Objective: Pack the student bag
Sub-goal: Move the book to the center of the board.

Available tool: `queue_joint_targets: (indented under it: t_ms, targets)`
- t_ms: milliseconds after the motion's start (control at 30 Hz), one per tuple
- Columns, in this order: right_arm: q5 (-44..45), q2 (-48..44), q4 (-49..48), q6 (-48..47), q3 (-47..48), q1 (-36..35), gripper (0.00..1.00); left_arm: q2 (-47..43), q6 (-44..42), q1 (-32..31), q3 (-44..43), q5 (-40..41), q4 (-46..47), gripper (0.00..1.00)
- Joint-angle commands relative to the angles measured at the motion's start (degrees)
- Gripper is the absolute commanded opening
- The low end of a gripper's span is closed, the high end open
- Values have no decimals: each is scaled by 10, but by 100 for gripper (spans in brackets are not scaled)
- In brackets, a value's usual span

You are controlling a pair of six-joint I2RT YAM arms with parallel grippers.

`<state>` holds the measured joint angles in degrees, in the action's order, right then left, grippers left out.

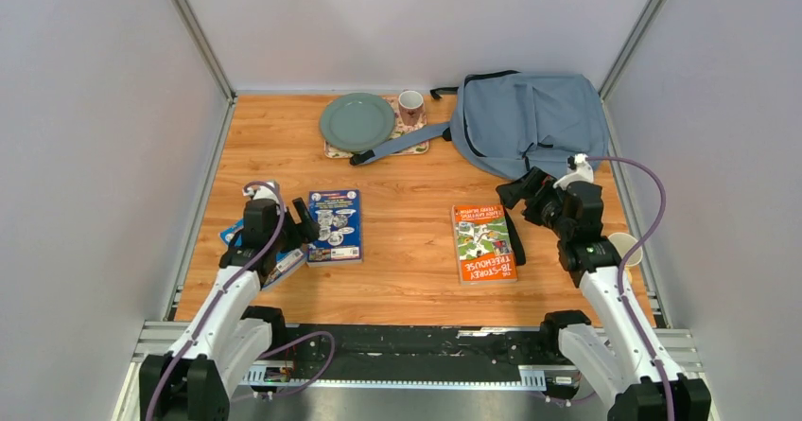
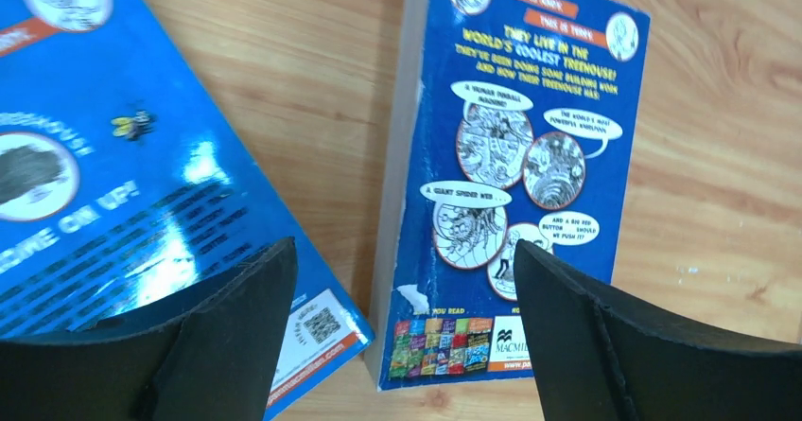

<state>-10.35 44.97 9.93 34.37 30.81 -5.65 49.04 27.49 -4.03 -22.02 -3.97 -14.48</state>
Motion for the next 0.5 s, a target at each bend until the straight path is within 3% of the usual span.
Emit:
queue_joint_targets:
  t_ms: [0,100,333,400,467]
  targets:
    - [-68,27,17,-33,46,-2,100,-32,56,3,-46,90,-70,91]
    - [-85,28,16,-34,43,-2,100,-57,34,3,-26,16,-31,91]
    - [-120,26,-12,-27,34,-21,100,-93,80,-18,-9,-141,69,91]
    - [-114,33,-6,-26,41,-26,100,-74,78,-97,-26,-108,86,91]
    - [-114,42,-2,-27,50,-35,100,-28,59,-192,-51,-23,71,91]
